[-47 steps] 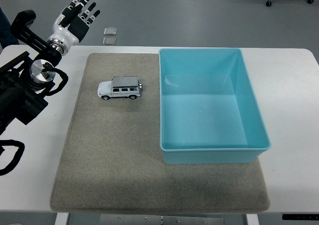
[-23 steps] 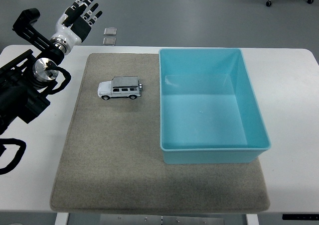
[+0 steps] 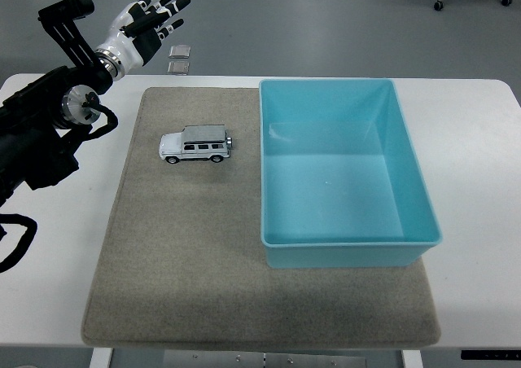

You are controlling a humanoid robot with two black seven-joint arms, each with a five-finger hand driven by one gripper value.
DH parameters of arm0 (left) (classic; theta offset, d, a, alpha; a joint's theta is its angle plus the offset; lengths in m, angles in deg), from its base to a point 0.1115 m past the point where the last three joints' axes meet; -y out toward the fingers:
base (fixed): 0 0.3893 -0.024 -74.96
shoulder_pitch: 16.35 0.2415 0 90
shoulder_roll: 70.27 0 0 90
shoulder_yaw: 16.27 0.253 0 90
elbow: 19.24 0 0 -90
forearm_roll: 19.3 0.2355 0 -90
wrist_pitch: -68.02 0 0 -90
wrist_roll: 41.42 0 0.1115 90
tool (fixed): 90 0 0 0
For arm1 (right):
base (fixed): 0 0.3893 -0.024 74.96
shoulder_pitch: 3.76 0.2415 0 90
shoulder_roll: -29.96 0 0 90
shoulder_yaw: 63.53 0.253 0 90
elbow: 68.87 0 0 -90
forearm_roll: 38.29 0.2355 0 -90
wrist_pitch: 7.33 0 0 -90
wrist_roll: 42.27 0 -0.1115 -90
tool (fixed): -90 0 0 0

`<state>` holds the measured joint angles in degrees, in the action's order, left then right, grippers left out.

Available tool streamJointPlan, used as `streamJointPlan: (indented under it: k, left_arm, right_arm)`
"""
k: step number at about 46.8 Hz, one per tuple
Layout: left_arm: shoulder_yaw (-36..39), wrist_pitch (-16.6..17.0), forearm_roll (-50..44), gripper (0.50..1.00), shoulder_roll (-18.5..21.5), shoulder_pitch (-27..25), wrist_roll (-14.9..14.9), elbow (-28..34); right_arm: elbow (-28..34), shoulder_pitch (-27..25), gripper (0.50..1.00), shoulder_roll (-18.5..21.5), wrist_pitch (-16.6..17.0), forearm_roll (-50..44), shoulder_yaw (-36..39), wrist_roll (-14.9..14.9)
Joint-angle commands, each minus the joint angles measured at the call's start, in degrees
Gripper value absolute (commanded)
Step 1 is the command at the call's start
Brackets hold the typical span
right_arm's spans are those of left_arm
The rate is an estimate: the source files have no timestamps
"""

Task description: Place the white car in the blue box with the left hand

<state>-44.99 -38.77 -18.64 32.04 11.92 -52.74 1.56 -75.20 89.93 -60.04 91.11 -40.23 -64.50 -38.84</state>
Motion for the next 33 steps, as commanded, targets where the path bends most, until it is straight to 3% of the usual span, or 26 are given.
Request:
streamJointPlan:
  k: [1, 17, 33]
  left_arm:
    - [0.24, 0.00, 5.13, 0.999, -0.10, -0.24, -0.01, 0.03]
    - [4.02, -0.53, 17.61, 0.999, 0.78, -1.73, 0.08, 0.29]
    - [12.54, -0.44, 22.80, 0.999, 4.29, -3.84, 0.16, 8.03]
  right_arm:
    - [0.00, 0.00, 0.936, 0.00, -0.01, 0.01, 0.00, 0.00]
    - [0.00, 0.00, 0.936, 0.00, -0.01, -0.08, 0.00, 0.00]
    - [0.00, 0.00, 0.936, 0.00, -0.01, 0.01, 0.00, 0.00]
